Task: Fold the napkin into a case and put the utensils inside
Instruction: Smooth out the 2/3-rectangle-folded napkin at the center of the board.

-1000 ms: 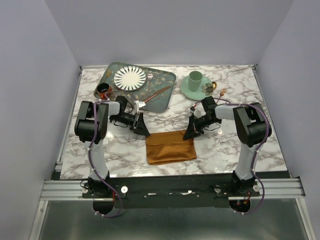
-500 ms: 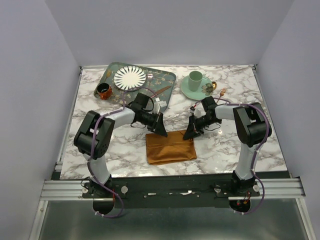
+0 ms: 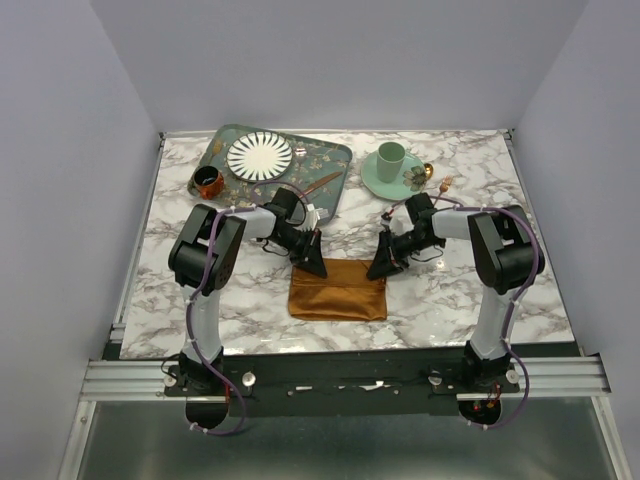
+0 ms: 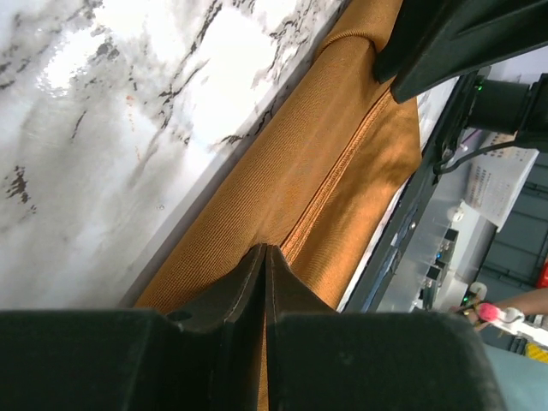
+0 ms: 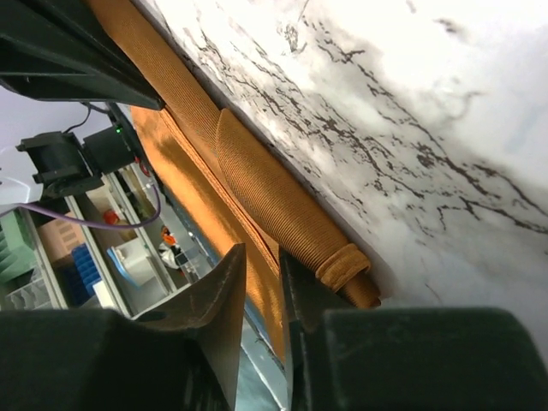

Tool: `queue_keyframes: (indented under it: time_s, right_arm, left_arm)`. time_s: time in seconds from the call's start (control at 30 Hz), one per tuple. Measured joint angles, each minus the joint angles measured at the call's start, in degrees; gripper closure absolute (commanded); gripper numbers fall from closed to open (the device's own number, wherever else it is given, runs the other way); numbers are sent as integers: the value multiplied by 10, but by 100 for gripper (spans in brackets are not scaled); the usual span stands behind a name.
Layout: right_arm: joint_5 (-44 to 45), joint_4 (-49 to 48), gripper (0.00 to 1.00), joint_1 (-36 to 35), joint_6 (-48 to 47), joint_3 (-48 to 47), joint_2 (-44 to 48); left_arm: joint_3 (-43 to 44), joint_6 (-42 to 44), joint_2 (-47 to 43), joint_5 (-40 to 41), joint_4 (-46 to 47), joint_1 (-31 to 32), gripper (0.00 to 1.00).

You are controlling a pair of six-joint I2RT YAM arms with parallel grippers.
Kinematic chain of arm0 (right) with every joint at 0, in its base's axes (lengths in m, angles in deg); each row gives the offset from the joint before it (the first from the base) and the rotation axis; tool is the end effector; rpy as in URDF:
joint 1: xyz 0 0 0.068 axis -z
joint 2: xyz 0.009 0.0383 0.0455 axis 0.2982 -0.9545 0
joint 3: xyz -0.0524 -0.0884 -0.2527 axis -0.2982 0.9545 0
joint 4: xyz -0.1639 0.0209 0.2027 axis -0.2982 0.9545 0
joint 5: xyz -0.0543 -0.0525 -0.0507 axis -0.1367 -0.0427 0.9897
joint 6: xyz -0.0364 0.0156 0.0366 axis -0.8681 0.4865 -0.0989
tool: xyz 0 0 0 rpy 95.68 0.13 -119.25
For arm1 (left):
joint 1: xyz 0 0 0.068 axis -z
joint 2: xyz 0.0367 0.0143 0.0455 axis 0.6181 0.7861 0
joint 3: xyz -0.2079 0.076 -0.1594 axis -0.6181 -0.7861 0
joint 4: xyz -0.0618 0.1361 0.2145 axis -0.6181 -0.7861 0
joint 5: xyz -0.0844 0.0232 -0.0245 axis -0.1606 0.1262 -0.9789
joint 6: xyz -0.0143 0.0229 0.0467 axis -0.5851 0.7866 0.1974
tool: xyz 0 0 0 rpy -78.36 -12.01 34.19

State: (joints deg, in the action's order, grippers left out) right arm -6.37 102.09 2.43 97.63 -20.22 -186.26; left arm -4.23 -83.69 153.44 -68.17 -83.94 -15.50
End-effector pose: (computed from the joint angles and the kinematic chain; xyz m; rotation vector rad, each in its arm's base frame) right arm 0.3163 0.1136 0.1018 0.1551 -2.7470 -1.3791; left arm 0.3289 -0.1683 0.1108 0.5316 2.7294 -1.4492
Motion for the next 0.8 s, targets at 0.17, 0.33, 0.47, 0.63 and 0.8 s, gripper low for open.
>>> queue_keyframes:
  time_s: [0.17, 0.33, 0.47, 0.63, 0.8]
  right_arm:
    - [-13, 16, 62, 2, -13, -6, 20]
    - [-38, 19, 62, 3, -4, -39, 47]
    - [-52, 17, 63, 3, 7, -57, 48]
    - [-51, 31, 67, 3, -3, -56, 32]
    - [-10, 80, 69, 4, -50, -36, 6]
  left_arm:
    - [9, 29, 0, 5, -17, 6, 84]
    - [17, 48, 0, 11, -29, 14, 84]
    - [21, 52, 0, 17, -37, 17, 84]
    - [24, 54, 0, 20, -41, 17, 84]
    - [28, 57, 1, 25, -48, 15, 82]
